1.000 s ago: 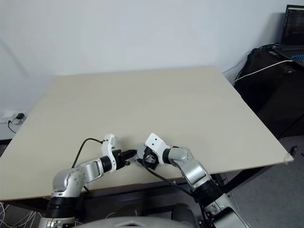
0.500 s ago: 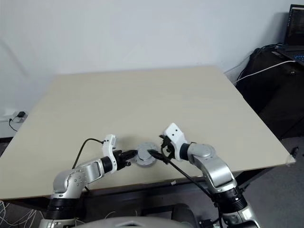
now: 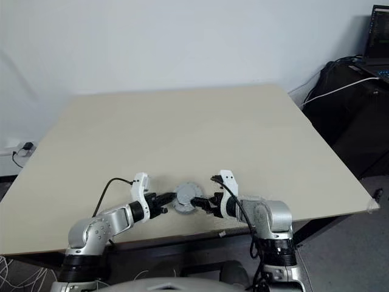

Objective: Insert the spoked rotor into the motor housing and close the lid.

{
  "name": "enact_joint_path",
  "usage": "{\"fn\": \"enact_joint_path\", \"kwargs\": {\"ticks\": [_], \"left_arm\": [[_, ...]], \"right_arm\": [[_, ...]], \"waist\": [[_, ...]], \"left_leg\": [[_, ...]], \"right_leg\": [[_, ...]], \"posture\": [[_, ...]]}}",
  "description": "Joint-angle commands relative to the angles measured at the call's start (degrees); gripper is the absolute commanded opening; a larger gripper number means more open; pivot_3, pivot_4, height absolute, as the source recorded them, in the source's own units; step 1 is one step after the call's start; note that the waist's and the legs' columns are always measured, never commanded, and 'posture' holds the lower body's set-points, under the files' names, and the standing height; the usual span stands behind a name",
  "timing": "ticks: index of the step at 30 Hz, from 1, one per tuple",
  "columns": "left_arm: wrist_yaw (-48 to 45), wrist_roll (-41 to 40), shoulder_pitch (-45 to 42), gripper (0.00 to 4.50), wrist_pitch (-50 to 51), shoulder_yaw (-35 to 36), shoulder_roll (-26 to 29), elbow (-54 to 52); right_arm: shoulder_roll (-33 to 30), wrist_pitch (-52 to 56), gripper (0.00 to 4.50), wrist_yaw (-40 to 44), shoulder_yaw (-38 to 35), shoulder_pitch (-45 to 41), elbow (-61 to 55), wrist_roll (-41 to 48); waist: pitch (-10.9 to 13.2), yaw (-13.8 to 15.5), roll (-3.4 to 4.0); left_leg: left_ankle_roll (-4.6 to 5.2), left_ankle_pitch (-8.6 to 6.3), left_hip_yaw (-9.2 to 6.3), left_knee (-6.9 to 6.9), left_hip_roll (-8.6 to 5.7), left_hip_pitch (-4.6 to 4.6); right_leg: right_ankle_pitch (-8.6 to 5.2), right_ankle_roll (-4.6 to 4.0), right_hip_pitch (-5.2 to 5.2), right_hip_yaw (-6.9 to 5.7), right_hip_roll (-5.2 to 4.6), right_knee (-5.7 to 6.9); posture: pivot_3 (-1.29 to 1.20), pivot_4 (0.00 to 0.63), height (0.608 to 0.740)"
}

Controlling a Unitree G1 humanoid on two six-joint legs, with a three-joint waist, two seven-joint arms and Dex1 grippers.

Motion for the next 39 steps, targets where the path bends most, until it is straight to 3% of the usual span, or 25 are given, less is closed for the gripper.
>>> {"fn": "enact_joint_path", "kwargs": {"ticks": [1, 23, 28, 39], "left_arm": [[-0.5, -0.4, 1.0, 0.0, 1.0, -1.4, -0.3, -0.7], [-0.4, -1.3, 3.6, 0.0, 0.9, 1.3, -0.3, -2.5], [-0.2, -1.2, 4.3, 0.0, 1.0, 1.7, -0.5, -3.1], [-0.3, -1.1, 4.3, 0.0, 1.4, 1.6, -0.6, -3.3]], "right_arm": [[2.8, 2.0, 4.49, -2.3, -4.2, -1.9, 1.8, 2.0], [18.3, 8.6, 4.49, -6.0, -14.9, -7.8, 7.4, 11.2], [14.7, 5.9, 4.49, -7.5, -6.9, -6.5, 9.6, 7.6], [9.2, 5.2, 4.49, -6.6, -1.1, -5.2, 12.7, 5.4]], "waist": [[0.0, 0.0, 0.01], [-0.1, -2.3, 0.23], [-0.1, -3.1, 0.34], [-0.2, -3.2, 0.28]], "left_leg": [[0.0, 0.0, 0.0, -0.03, 0.0, 0.0], [-0.15, 0.06, 0.0, -0.37, 0.08, 0.07], [-0.19, 0.09, 0.02, -0.46, 0.12, 0.11], [-0.23, 0.11, -0.02, -0.52, 0.14, 0.12]], "right_leg": [[0.0, -0.01, -0.01, 0.0, 0.0, 0.0], [-0.06, -0.12, -0.16, 0.03, 0.01, 0.03], [-0.08, -0.15, -0.19, 0.07, -0.01, 0.04], [-0.1, -0.18, -0.2, 0.07, -0.01, 0.04]], "posture": [[0.0, 0.0, 0.74], [0.0, 0.0, 0.74], [0.0, 0.0, 0.74], [0.0, 0.0, 0.74]]}}
